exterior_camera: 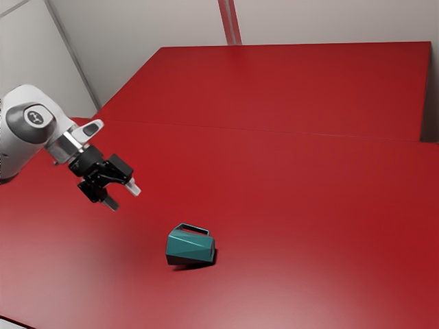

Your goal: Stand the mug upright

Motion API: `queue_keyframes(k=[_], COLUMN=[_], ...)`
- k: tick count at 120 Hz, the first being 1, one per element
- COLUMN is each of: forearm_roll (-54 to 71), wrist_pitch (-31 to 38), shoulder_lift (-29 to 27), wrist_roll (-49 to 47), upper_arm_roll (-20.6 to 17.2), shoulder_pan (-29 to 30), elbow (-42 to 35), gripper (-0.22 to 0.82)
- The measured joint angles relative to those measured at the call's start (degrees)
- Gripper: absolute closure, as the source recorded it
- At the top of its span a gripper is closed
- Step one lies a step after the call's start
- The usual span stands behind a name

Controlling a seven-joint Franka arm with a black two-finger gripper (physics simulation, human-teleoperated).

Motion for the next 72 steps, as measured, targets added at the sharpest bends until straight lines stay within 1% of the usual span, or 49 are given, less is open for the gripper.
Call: queue_keyframes(k=[24,72], forearm_roll=[-3.3,-7.3], wrist_pitch=[4.8,10.6], shoulder_lift=[0.6,4.9], wrist_roll=[5.4,13.3], upper_arm_roll=[0.1,0.1], shoulder_pan=[-1.3,-3.3], elbow=[-5.9,-9.4], gripper=[0.0,0.0])
